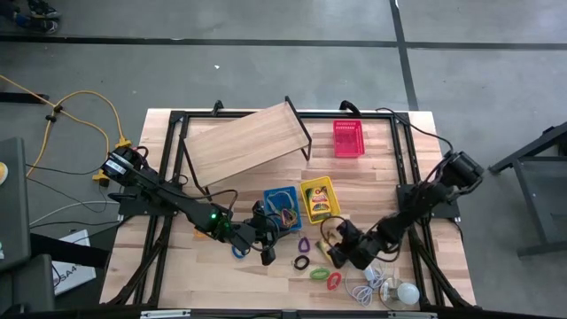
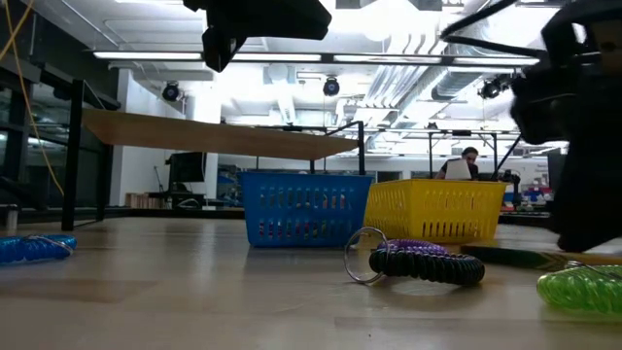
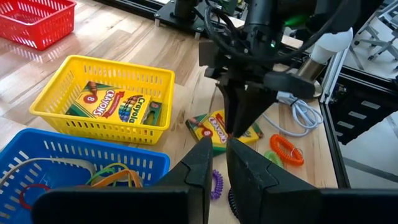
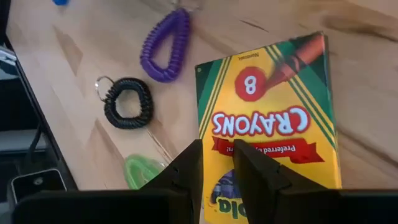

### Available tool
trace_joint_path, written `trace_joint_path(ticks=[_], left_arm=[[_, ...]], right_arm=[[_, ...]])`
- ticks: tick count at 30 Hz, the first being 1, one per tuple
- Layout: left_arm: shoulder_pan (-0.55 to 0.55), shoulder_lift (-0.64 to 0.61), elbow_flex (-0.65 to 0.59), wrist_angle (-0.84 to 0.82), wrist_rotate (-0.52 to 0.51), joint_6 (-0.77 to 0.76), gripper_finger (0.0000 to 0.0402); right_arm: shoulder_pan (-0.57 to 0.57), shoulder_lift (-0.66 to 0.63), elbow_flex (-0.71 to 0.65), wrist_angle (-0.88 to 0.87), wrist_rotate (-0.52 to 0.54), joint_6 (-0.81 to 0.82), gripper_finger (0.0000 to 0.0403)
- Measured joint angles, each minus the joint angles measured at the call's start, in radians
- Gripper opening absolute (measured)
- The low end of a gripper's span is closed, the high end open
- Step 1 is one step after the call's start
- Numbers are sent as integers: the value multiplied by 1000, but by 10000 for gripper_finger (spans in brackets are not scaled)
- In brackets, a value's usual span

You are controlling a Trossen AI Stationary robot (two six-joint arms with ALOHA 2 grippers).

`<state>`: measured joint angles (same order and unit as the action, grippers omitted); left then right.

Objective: Pick & Place Office Desk Supplies
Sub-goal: Put the yellow crayon box into the yellow bin

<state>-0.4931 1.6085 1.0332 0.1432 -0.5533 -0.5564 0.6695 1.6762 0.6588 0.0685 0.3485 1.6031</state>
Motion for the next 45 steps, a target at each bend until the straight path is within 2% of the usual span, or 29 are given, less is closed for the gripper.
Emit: trace_joint_path(ticks=[7, 19, 24, 32, 37, 45], left_arm=[[0, 0, 0, 0, 0, 0, 45], [0, 0, 0, 0, 0, 0, 45], [0, 0, 0, 0, 0, 0, 45], [0, 0, 0, 0, 0, 0, 45], [0, 0, 0, 0, 0, 0, 45], [0, 0, 0, 0, 0, 0, 45]], right_arm=[[-35, 3, 29, -6, -8, -85, 80], [-34, -27, 32, -18, 9, -139, 80], [-25, -96, 32, -33, 12, -184, 80], [7, -241, 32, -183, -8, -259, 80], [37, -307, 34, -188, -11, -346, 80], [59, -338, 35, -267, -12, -397, 80]])
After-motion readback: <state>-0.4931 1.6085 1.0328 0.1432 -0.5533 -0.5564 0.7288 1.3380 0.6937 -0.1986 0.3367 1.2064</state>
